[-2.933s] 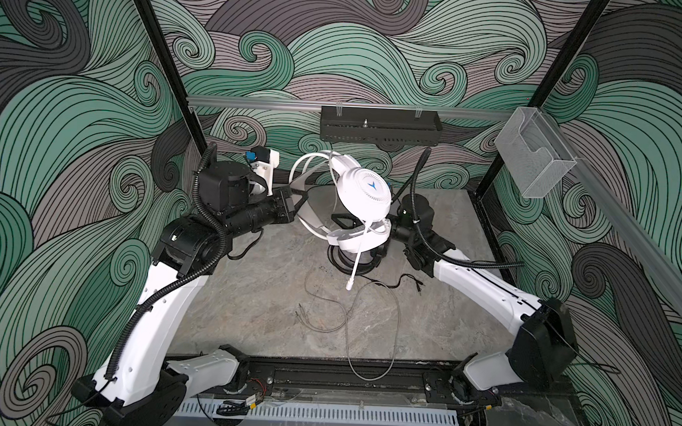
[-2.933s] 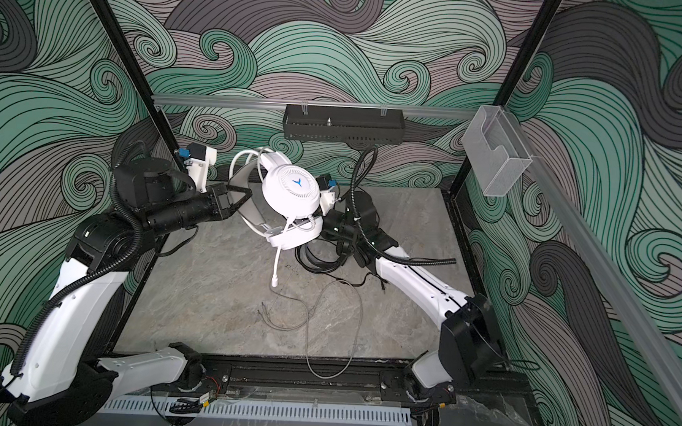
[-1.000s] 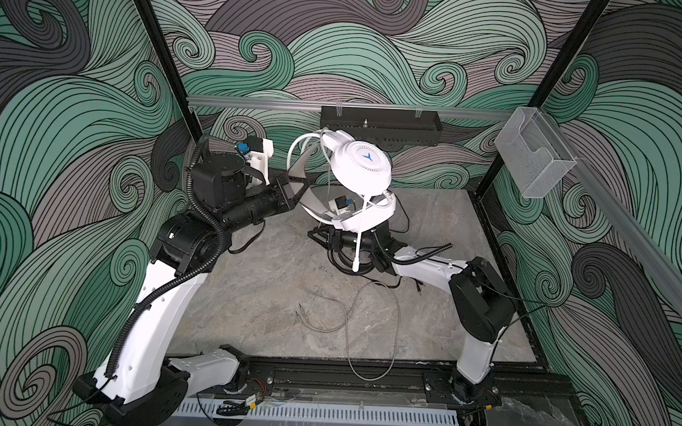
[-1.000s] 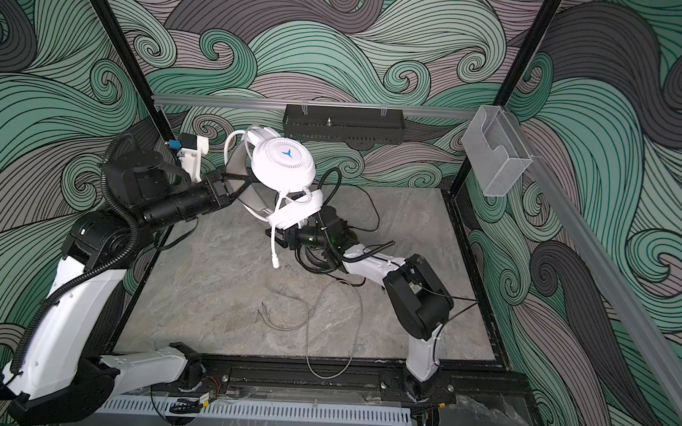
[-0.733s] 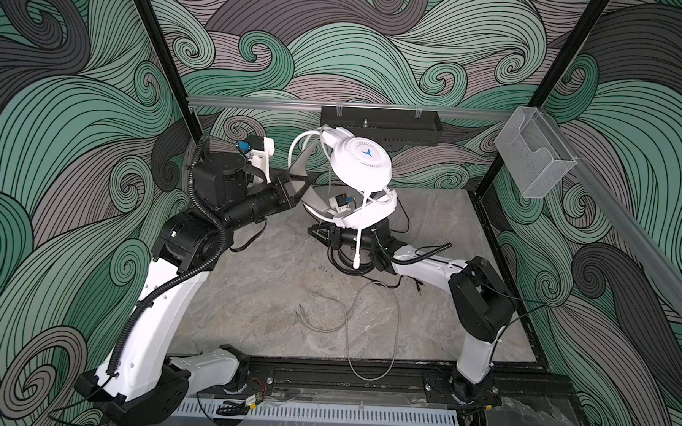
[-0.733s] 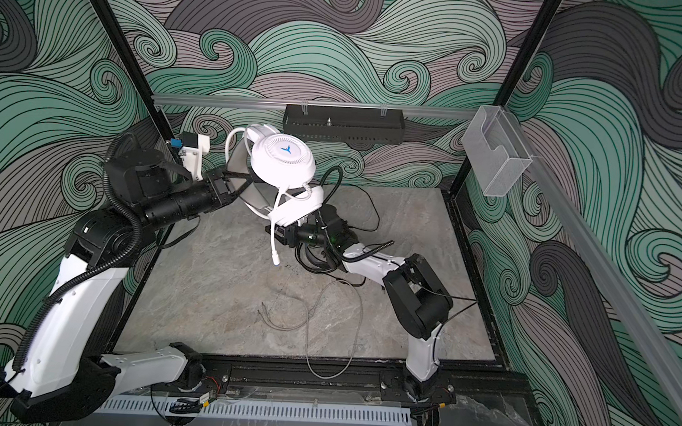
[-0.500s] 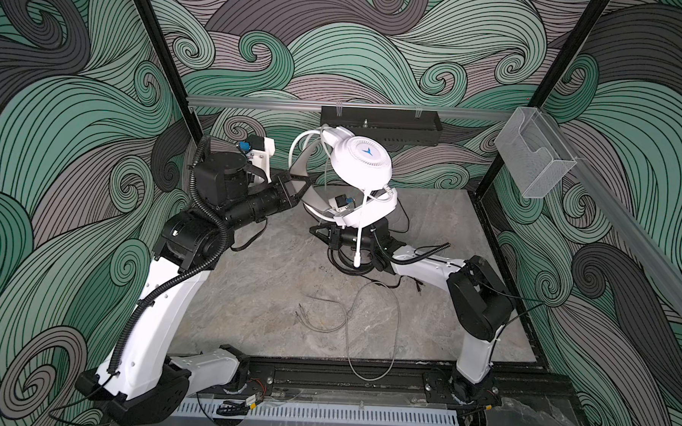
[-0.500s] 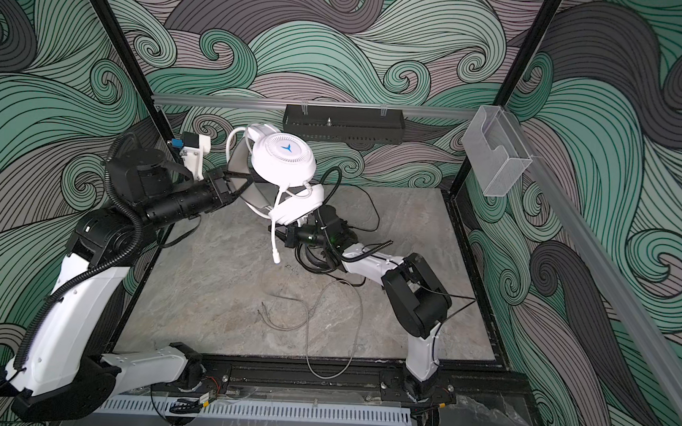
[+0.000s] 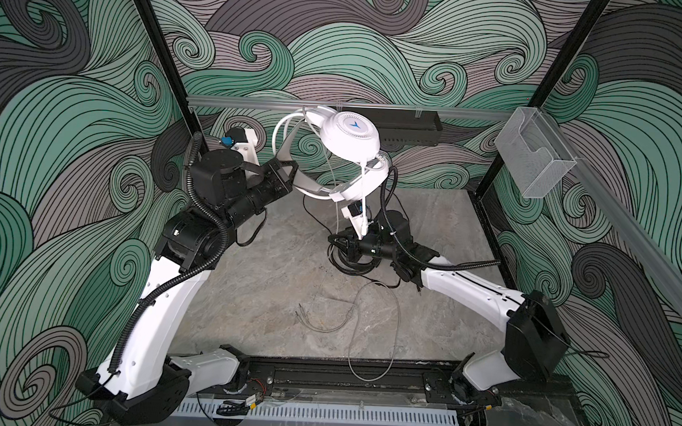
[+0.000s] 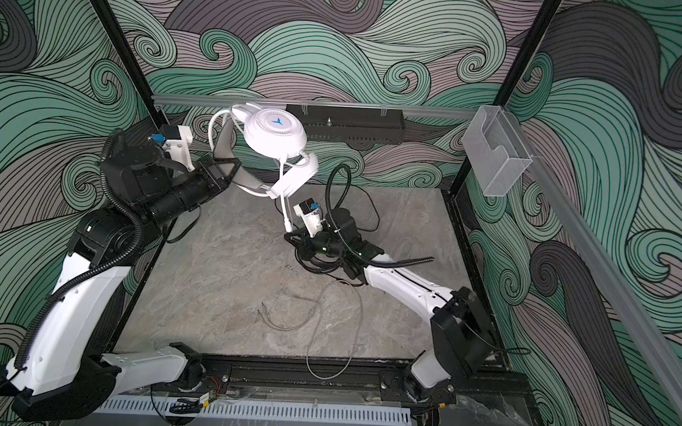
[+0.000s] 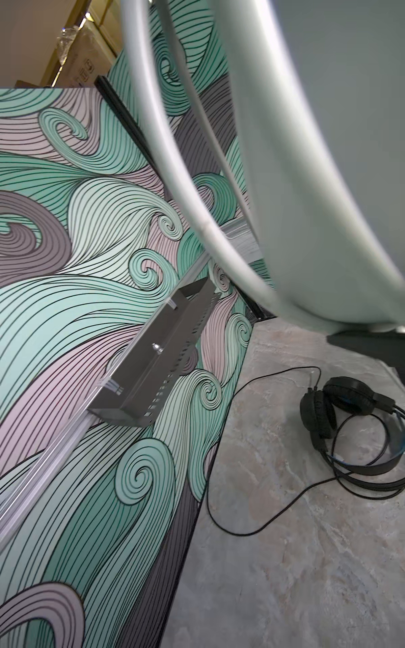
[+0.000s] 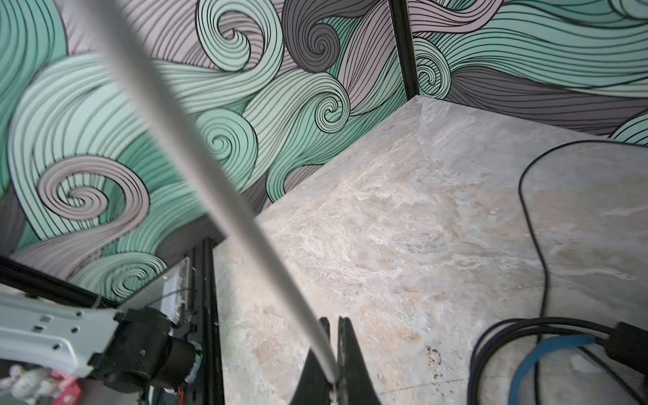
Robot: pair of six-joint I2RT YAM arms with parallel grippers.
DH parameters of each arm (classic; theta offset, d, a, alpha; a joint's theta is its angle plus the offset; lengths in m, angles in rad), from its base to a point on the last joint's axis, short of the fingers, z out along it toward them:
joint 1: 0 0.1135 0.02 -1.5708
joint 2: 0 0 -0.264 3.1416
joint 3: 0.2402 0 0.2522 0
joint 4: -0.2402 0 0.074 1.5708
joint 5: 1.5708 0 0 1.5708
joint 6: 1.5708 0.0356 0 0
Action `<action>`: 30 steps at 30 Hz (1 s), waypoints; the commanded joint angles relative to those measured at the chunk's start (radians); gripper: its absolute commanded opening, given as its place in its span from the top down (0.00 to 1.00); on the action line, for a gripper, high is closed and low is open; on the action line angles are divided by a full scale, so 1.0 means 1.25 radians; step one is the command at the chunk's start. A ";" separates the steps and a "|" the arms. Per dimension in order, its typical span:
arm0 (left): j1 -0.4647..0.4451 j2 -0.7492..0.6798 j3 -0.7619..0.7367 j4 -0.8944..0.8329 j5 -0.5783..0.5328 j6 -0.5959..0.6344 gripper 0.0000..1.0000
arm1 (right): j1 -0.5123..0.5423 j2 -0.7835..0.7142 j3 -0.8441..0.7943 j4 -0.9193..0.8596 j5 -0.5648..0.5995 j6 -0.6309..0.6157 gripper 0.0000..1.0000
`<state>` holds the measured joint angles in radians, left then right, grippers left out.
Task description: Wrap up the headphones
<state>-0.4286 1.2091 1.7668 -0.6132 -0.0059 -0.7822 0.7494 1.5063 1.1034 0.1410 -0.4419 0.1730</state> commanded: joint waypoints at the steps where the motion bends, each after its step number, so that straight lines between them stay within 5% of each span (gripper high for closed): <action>1: -0.002 0.015 0.004 0.094 -0.100 -0.043 1.00 | 0.045 -0.034 -0.003 -0.187 0.103 -0.152 1.00; 14: 0.000 0.055 -0.052 0.097 -0.291 -0.008 1.00 | 0.216 -0.196 0.002 -0.482 0.328 -0.314 1.00; 30: -0.003 0.122 -0.114 0.075 -0.403 0.015 1.00 | 0.387 -0.184 0.193 -0.699 0.500 -0.374 1.00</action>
<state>-0.4301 1.3590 1.6058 -0.6121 -0.4210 -0.7326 1.1999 1.2633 1.2945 -0.6243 0.1467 -0.2768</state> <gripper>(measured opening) 0.071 0.057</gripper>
